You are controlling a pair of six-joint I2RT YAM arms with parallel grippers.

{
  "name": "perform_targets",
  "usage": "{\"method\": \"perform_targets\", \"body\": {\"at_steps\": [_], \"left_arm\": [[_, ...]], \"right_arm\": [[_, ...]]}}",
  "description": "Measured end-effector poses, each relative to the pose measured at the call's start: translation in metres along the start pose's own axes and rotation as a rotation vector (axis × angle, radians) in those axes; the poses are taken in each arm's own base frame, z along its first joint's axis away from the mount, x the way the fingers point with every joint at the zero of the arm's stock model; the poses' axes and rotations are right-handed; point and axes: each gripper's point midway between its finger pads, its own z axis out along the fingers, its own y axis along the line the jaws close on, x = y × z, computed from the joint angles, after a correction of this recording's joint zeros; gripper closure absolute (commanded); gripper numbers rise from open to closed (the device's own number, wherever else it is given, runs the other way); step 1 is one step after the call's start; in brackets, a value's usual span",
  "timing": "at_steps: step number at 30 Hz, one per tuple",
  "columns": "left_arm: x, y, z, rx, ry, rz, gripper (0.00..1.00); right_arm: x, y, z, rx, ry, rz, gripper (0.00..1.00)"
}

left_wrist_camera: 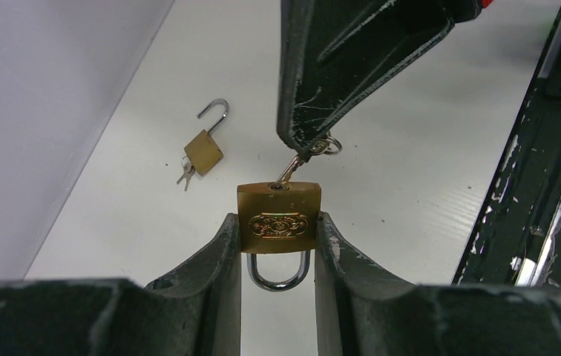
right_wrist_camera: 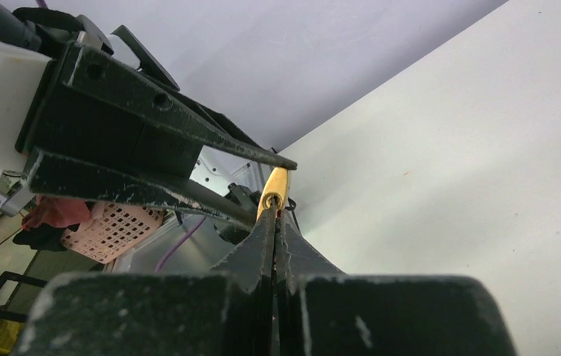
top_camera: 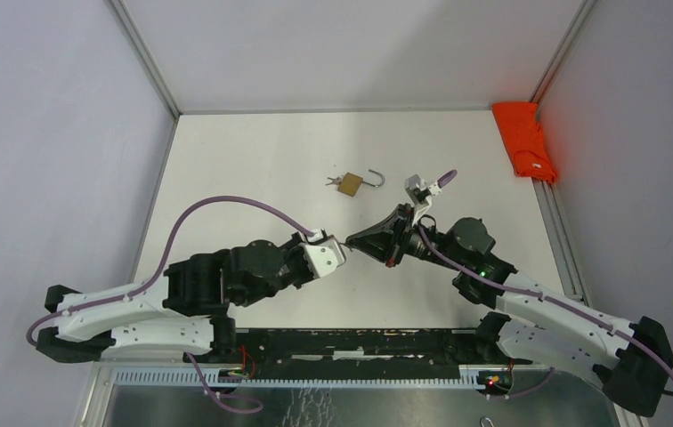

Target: Unlock with the key

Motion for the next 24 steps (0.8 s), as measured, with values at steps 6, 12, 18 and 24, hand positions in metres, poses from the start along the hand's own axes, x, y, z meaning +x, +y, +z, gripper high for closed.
{"method": "perform_targets", "body": {"at_steps": [6, 12, 18, 24], "left_arm": [[-0.008, 0.007, -0.005, -0.027, -0.052, -0.026, 0.98], [-0.004, 0.007, -0.005, -0.034, -0.051, -0.027, 0.98], [-0.004, 0.005, -0.004, -0.025, -0.05, -0.024, 0.98], [-0.002, 0.003, -0.004, -0.01, -0.045, -0.008, 0.98]], "right_arm": [[-0.003, 0.0, -0.005, 0.027, -0.014, -0.008, 1.0], [-0.007, -0.004, -0.005, 0.065, -0.004, -0.037, 1.0], [-0.019, 0.004, -0.001, 0.053, -0.001, -0.062, 1.0], [-0.018, 0.009, 0.01, 0.032, 0.074, -0.056, 1.0]]}}
